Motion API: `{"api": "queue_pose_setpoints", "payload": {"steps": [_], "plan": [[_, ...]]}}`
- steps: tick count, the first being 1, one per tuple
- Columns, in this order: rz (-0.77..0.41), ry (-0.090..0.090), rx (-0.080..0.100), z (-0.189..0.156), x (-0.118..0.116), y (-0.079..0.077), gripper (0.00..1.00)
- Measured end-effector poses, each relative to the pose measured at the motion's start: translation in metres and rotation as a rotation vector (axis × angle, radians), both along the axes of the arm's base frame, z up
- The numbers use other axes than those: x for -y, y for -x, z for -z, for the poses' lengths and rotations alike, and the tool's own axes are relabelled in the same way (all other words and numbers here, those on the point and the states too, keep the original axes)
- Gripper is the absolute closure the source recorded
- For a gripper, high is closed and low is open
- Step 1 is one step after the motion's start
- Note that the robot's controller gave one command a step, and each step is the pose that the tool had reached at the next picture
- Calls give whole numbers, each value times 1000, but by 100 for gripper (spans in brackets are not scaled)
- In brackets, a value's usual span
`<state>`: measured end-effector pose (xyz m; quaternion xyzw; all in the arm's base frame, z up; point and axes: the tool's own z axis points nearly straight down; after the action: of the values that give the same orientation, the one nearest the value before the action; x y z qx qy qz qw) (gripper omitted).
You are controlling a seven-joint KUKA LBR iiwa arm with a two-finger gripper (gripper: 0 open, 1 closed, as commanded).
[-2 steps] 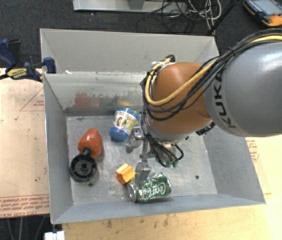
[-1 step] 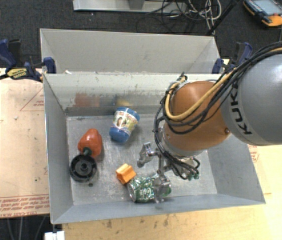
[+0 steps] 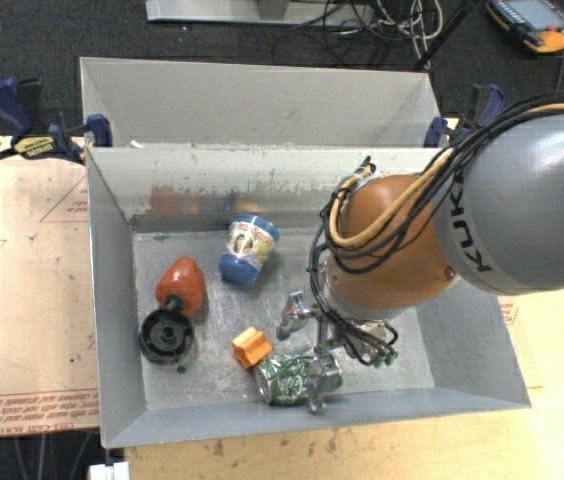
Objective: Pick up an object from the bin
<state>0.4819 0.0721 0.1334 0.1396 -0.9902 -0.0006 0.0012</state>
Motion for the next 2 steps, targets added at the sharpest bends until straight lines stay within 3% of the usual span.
{"api": "queue_pose_setpoints", "payload": {"steps": [1, 2], "plan": [[-173, -1, 12, 41, -4, -3, 0], [-224, -6, 40, 56, -4, -9, 100]]}}
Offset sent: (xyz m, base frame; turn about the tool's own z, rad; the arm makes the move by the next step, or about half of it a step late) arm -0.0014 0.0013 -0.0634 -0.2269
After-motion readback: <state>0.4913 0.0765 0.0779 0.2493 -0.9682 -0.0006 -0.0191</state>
